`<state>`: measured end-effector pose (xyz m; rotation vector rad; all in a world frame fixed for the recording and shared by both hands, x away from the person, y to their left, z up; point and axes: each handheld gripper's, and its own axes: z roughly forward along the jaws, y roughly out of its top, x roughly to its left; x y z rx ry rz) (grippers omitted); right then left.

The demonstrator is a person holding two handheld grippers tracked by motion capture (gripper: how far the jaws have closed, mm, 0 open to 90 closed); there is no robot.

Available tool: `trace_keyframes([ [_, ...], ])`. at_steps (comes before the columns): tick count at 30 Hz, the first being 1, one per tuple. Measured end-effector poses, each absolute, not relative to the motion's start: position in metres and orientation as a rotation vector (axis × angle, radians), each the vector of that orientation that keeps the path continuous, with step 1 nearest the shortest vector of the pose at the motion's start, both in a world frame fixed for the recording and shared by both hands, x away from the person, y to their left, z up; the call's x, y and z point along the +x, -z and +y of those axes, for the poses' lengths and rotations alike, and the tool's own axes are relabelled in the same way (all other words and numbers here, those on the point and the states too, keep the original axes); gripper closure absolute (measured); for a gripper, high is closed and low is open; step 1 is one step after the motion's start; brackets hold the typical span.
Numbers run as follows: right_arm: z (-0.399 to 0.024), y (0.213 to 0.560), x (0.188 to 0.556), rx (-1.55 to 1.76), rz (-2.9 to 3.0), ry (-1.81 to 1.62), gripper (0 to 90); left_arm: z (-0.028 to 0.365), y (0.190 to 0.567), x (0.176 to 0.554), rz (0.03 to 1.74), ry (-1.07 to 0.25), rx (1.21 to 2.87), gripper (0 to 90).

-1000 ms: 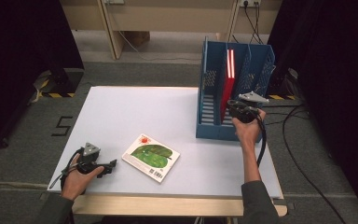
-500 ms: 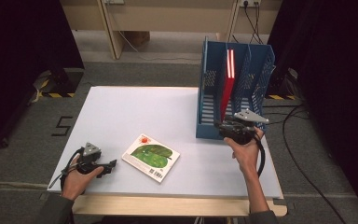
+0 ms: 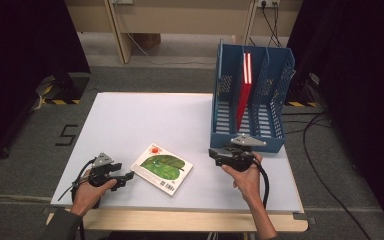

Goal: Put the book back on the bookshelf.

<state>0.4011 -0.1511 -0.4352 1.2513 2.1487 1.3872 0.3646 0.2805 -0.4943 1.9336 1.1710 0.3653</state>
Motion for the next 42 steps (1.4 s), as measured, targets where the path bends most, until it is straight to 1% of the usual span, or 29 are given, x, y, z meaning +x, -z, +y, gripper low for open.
trace_keyframes([
  [4,-0.141,0.443,0.395,1.24,2.215,-1.365,35.1,0.276,0.493,0.368,1.169,-0.337,1.9,33.6],
  [9,-0.129,0.454,0.391,1.239,2.282,-1.344,34.9,0.268,0.494,0.373,1.162,-0.328,1.927,34.1],
  [13,-0.123,0.46,0.39,1.237,2.311,-1.344,34.6,0.26,0.496,0.375,1.174,-0.286,1.938,36.1],
  [15,-0.12,0.462,0.39,1.247,2.329,-1.333,34.6,0.257,0.495,0.374,1.184,-0.301,1.938,35.6],
  [18,-0.117,0.467,0.389,1.258,2.357,-1.326,34.5,0.256,0.495,0.37,1.19,-0.29,1.941,35.9],
  [23,-0.112,0.472,0.388,1.256,2.389,-1.305,34.5,0.25,0.494,0.36,1.177,-0.3,1.996,37.2],
  [24,-0.111,0.473,0.388,1.258,2.396,-1.301,34.5,0.249,0.493,0.358,1.176,-0.291,2.001,38.7],
  [27,-0.108,0.476,0.389,1.27,2.401,-1.311,34.1,0.247,0.492,0.353,1.172,-0.211,1.992,39.8],
  [30,-0.106,0.479,0.392,1.288,2.407,-1.328,33.9,0.244,0.491,0.351,1.166,-0.183,1.988,40.0],
  [36,-0.1,0.489,0.4,1.353,2.427,-1.322,32.4,0.247,0.491,0.352,1.176,-0.032,1.94,41.1],
  [39,-0.098,0.492,0.404,1.382,2.423,-1.328,31.8,0.244,0.491,0.353,1.168,-0.018,1.944,41.1],
  [42,-0.099,0.493,0.409,1.394,2.404,-1.33,31.5,0.245,0.492,0.358,1.184,-0.016,1.912,41.3],
])
